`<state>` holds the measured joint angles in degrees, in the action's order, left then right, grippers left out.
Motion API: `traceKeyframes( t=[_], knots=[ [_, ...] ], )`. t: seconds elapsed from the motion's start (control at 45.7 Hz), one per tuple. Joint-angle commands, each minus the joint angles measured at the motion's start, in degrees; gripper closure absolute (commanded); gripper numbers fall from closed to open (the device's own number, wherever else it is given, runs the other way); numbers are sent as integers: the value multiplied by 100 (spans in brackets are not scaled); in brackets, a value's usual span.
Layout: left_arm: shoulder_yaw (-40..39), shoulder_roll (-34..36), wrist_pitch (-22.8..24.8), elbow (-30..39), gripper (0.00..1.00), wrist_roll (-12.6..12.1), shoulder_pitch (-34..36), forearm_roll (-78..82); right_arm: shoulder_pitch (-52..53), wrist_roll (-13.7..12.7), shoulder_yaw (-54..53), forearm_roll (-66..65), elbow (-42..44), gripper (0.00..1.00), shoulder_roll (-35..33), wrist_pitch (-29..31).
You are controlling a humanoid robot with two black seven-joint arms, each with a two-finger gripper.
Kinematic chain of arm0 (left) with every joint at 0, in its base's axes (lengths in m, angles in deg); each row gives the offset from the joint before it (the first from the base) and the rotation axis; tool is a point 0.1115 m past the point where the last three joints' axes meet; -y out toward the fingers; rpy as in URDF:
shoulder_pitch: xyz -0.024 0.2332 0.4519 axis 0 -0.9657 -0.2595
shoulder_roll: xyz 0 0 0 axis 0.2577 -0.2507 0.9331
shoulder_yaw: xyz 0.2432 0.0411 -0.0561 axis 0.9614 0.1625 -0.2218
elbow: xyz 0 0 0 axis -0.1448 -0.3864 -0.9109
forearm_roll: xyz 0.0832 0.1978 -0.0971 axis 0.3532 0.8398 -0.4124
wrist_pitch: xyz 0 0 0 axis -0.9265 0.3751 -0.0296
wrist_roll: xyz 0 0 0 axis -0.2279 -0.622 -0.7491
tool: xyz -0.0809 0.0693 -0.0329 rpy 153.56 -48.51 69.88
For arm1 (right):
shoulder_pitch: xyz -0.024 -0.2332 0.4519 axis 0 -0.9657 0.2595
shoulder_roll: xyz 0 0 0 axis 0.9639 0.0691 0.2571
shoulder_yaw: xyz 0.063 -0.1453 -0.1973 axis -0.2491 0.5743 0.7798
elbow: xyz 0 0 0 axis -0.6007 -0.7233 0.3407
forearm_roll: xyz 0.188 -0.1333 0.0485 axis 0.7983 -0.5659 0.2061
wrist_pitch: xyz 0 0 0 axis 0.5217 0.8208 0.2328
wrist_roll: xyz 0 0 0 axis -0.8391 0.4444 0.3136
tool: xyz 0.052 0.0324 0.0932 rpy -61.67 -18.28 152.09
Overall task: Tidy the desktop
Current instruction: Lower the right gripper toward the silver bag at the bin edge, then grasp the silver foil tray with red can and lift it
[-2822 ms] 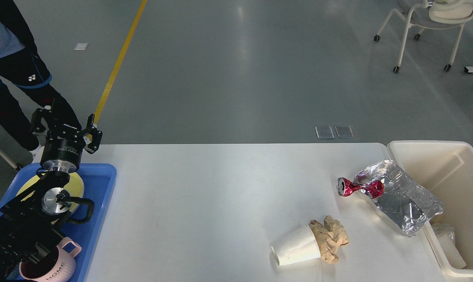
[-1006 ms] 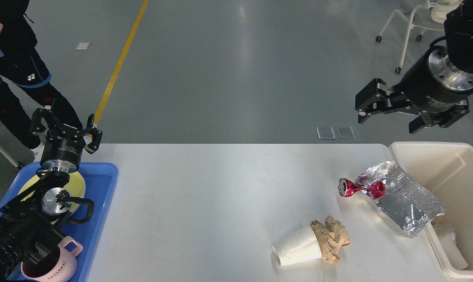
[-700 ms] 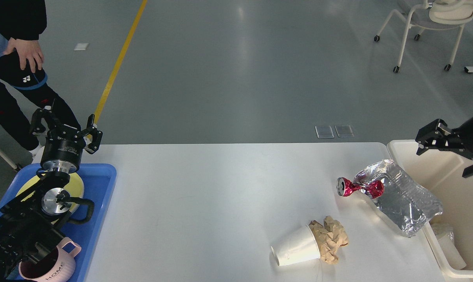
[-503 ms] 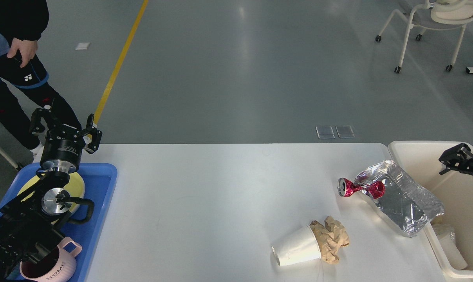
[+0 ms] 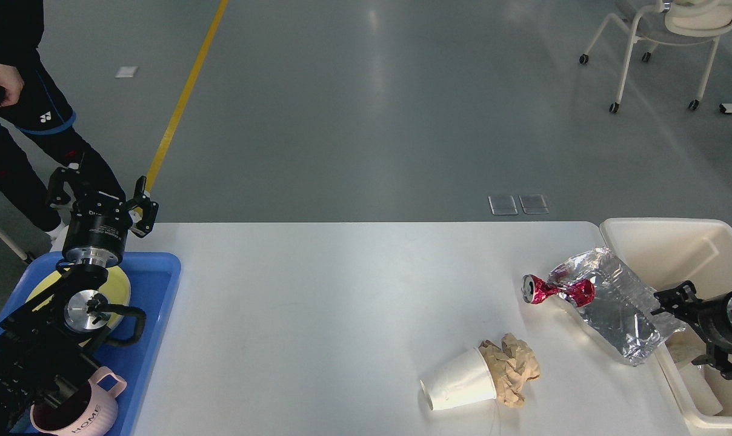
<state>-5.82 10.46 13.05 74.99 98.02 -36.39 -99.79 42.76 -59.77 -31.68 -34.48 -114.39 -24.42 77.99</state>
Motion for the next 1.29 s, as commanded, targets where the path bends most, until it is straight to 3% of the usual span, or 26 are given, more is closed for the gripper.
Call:
traceKeyframes(
  t=[0.0,0.044,0.087,0.131,0.153,0.175,0.219,0.328,0.919,1.094,1.269],
  knots=[
    [0,0,0,3,3,0,0,0,-458,177,-252,-1,437,9,320,-6],
    [0,0,0,-6,3,0,0,0,-538,248,-313,8,464,14,390,-23],
    [0,0,0,3,3,0,0,0,-608,327,-401,-1,481,26,443,-128],
    [0,0,0,-6,3,0,0,0,-713,380,-471,-10,481,48,513,-277],
    [0,0,0,3,3,0,0,0,-775,380,-533,-27,490,68,575,-322],
    [0,0,0,-6,3,0,0,0,-801,380,-542,-28,516,77,601,-366],
    [0,0,0,-6,3,0,0,0,-828,380,-551,-28,595,87,654,-384],
    [0,0,0,3,3,0,0,0,-898,389,-551,-45,657,100,681,-419],
    [0,0,0,-6,3,0,0,0,-881,371,-560,-45,464,100,567,-559],
    [0,-8,9,-6,3,0,0,0,-504,319,-542,-54,-273,100,-100,-331],
    [0,0,9,-6,3,0,0,0,472,222,-472,-212,-1003,100,-927,503]
  ],
)
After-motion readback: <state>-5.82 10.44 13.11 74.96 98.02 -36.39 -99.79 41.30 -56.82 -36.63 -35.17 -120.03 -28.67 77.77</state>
